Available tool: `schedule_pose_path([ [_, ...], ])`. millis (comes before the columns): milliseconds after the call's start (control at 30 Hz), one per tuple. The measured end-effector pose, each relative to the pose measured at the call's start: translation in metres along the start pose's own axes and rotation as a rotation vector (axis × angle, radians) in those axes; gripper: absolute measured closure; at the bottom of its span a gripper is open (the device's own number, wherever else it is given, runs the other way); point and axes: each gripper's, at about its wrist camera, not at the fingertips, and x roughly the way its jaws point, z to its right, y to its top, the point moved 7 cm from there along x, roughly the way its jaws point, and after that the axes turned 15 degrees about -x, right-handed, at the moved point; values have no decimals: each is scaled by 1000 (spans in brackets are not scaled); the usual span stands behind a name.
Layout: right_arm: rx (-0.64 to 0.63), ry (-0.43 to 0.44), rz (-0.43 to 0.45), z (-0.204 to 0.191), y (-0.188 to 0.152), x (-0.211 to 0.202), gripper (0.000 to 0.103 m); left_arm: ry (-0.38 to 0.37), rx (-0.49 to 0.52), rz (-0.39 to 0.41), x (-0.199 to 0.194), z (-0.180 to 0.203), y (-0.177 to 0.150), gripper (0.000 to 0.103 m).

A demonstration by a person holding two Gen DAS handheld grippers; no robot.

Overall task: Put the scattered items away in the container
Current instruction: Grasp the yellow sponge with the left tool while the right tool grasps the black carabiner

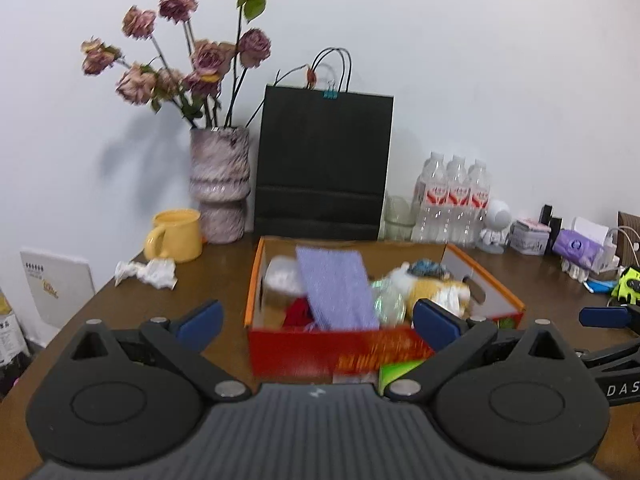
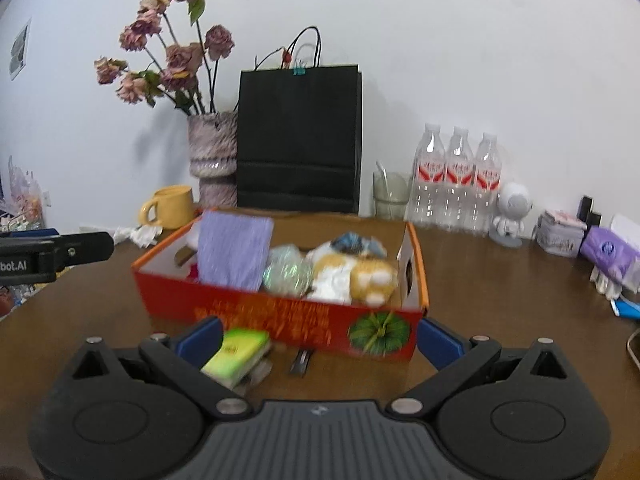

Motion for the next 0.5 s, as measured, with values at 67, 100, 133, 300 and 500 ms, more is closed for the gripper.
schedule_pose_path([
  [67,0,3,-16,-5,-9,-4,0,5,-3,-16,-6,-5,-9,0],
  [100,1,5,-22,-7,-14,-6,0,11,-2,-27,-8,-8,-14,0],
  [133,2,6,-31,-9,-20,-7,0,16,0,-38,-10,-10,-18,0],
  [300,15,17,-72,-18,-45,-12,0,27,-4,-78,-16,-20,-38,0],
  [500,31,32,-124,-20,-68,-6,3,37,1,-122,-16,-26,-54,0],
])
